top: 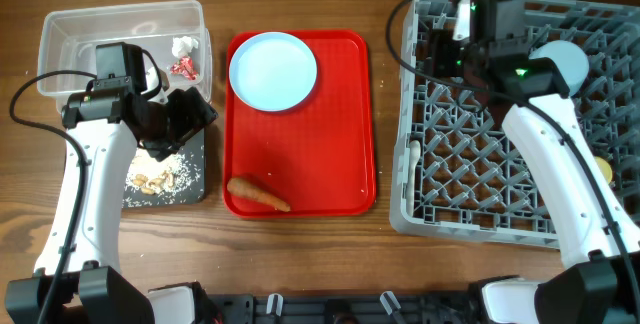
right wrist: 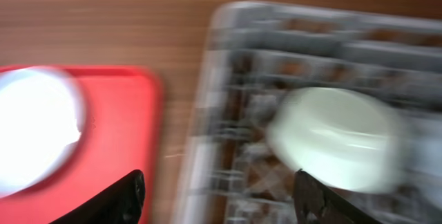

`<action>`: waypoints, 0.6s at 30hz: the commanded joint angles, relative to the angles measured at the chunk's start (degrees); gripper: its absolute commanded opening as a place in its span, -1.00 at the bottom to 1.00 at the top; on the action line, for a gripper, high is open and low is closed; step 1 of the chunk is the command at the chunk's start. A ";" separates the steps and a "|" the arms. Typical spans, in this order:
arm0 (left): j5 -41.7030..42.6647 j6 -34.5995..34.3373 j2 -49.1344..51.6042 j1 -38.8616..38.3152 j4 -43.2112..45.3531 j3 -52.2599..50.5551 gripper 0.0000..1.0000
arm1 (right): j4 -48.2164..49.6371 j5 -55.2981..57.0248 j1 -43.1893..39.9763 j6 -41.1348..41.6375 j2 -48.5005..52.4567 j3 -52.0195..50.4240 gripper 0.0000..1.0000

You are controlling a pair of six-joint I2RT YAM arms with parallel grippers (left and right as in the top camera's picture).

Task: Sort waste into correct bins and load items into the dishwasher rack
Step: 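Grasp the light-blue plate on the red tray with left gripper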

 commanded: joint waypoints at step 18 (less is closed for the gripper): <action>-13.94 12.90 13.38 -25.66 30.42 -0.02 0.62 | -12.44 20.11 12.48 14.97 -2.99 0.04 0.57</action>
